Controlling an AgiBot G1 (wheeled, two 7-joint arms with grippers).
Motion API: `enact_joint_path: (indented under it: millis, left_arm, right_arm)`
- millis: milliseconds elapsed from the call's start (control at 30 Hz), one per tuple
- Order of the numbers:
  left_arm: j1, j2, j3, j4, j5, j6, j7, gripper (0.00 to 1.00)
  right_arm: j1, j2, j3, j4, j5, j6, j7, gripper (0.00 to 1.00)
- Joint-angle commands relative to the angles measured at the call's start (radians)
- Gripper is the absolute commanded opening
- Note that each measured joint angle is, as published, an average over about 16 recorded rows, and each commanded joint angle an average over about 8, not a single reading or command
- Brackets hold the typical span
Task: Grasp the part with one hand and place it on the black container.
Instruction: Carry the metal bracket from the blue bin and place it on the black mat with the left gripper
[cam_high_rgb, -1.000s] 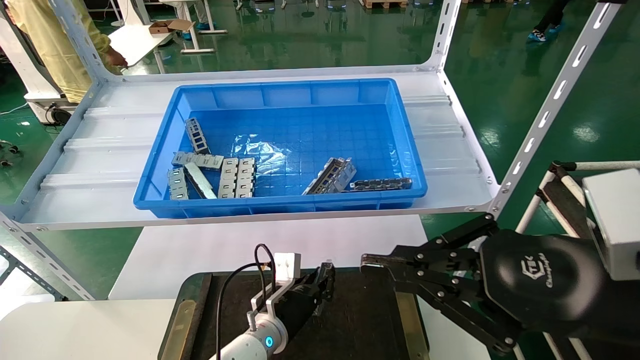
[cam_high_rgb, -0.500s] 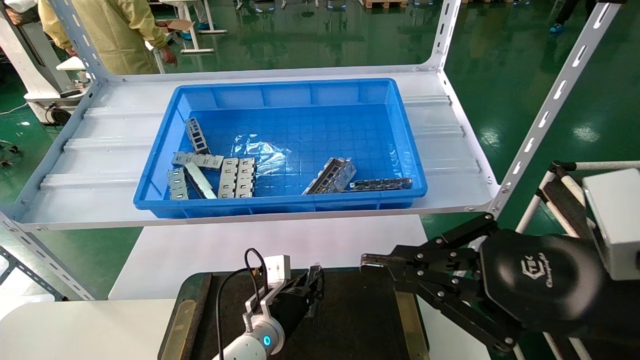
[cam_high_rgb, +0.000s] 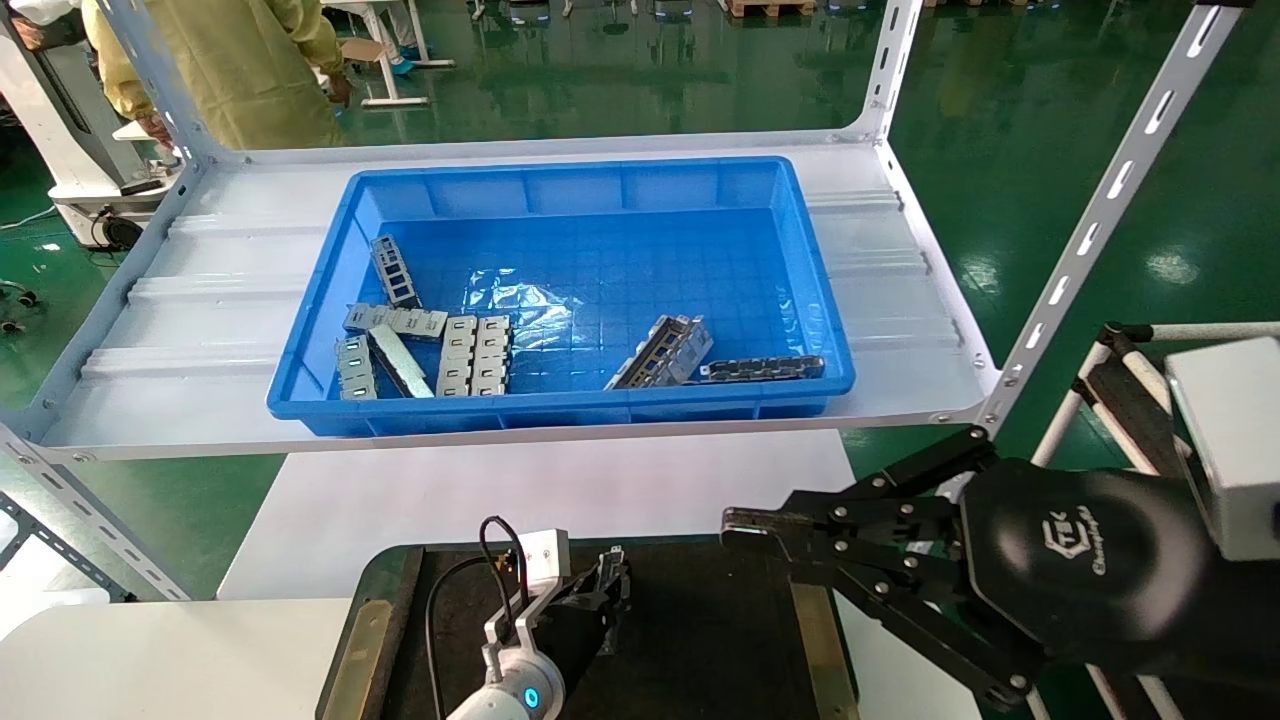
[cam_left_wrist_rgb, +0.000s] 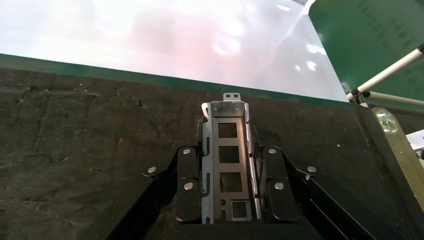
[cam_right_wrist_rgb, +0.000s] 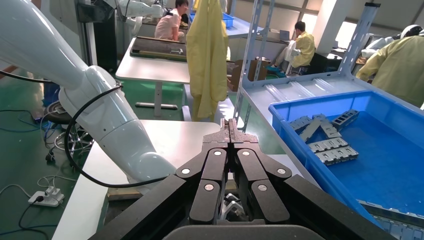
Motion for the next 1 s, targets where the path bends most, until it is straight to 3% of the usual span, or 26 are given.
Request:
enact_joint_path:
  millis: [33, 267, 433, 567, 733, 800, 833, 1000]
  left_arm:
    - [-0.006, 0.0, 0.021, -0.006, -0.037, -0.017, 0.016, 0.0]
    - [-0.025, 0.0, 0.07, -0.033, -0.144, -0.057, 0.076, 0.0]
    - [-0.034, 0.0, 0.094, -0.054, -0.202, -0.079, 0.113, 0.0]
    - [-0.037, 0.0, 0.107, -0.067, -0.238, -0.093, 0.136, 0.0]
    - [-0.041, 0.0, 0.116, -0.077, -0.269, -0.102, 0.159, 0.03]
    - [-0.042, 0.0, 0.118, -0.079, -0.277, -0.102, 0.166, 0.14]
    - [-0.042, 0.0, 0.118, -0.08, -0.28, -0.101, 0.169, 0.25]
    - [-0.043, 0.0, 0.118, -0.081, -0.294, -0.097, 0.177, 0.85]
  right_arm:
    - [0.0, 0.0, 0.0, 0.0, 0.0, 0.0, 0.0, 0.0]
    - [0.0, 0.0, -0.001, 0.0, 0.0, 0.0, 0.0, 0.0]
    - [0.0, 0.0, -0.001, 0.0, 0.001, 0.0, 0.0, 0.13]
    - [0.0, 0.0, -0.001, 0.0, 0.001, 0.0, 0.0, 0.33]
    - [0.0, 0.001, -0.001, 0.0, 0.001, 0.001, -0.001, 0.77]
    - [0.0, 0.001, -0.001, 0.0, 0.001, 0.001, -0.001, 0.92]
    - [0.0, 0.001, -0.001, 0.0, 0.001, 0.001, -0.001, 0.97]
    - [0.0, 0.001, -0.002, 0.0, 0.001, 0.001, -0.001, 1.0]
